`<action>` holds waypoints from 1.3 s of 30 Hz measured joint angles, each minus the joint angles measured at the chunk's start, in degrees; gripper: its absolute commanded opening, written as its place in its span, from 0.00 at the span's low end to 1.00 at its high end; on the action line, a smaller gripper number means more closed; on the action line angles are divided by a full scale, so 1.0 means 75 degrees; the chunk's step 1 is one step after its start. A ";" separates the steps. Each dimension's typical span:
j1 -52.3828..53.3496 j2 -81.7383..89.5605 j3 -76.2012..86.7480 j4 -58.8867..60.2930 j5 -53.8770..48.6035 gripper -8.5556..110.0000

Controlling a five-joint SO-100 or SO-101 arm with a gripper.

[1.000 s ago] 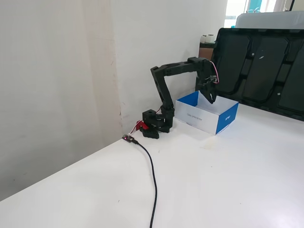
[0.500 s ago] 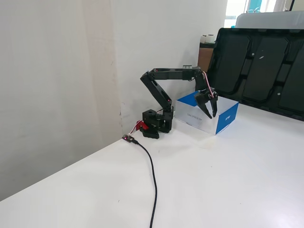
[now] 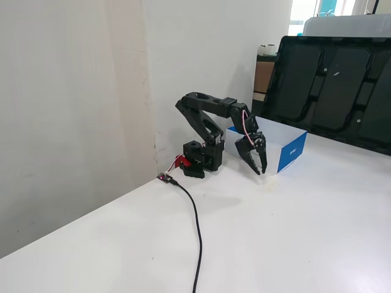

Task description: Pick the gray block and keep it in the box.

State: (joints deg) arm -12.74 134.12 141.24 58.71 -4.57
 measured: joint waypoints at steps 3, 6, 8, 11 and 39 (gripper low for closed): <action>0.0363 0.0234 0.0562 -0.0398 0.0000 0.07; 0.0387 0.0527 0.1078 -0.0703 0.0000 0.07; 0.0363 0.0773 0.1348 -0.0855 -0.0047 0.07; 0.0633 0.1383 0.1863 -0.0961 0.0070 0.07; 0.1441 0.7371 0.4137 0.0668 0.0223 0.07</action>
State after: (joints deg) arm -1.93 189.40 172.27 63.72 -2.90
